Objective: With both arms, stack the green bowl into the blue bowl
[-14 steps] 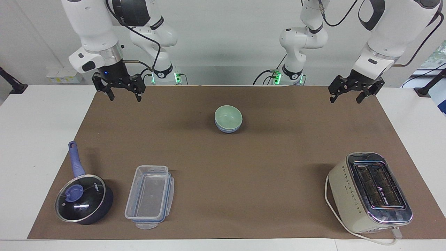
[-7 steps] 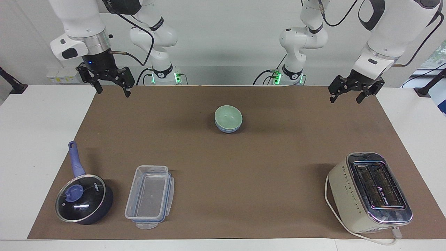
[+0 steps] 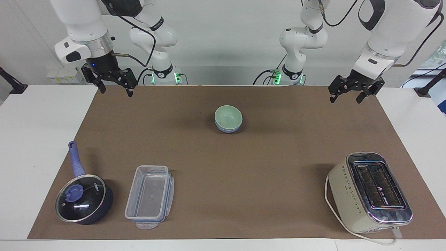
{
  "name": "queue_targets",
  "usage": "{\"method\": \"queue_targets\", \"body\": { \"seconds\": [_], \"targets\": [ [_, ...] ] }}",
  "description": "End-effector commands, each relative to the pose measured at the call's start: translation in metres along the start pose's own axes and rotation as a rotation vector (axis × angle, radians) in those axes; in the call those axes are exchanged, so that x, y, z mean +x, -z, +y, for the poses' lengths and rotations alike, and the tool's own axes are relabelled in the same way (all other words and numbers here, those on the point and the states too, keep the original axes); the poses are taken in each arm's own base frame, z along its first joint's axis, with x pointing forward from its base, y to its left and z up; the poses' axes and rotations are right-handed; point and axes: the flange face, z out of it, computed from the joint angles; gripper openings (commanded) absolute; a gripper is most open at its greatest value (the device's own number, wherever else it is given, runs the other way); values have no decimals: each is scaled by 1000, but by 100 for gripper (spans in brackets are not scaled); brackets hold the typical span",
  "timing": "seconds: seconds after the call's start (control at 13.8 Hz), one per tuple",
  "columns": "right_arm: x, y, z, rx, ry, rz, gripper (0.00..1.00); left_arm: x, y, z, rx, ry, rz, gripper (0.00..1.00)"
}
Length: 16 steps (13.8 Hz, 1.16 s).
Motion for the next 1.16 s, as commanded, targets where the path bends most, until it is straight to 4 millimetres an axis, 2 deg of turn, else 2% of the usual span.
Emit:
{"method": "queue_targets", "body": {
  "seconds": [0.0,0.36,0.58,1.08],
  "targets": [
    [-13,-3,6,25,-25,0,100,-5,5,-1,18,10,-5,100],
    [-13,-2,3,52,-24,3,100,-5,5,-1,18,12,-5,100],
    [-6,0,3,79,-28,42,100,-5,5,-1,18,12,-5,100],
    [-7,-1,3,74,3,37,100,-5,5,-1,18,12,-5,100]
  ]
}}
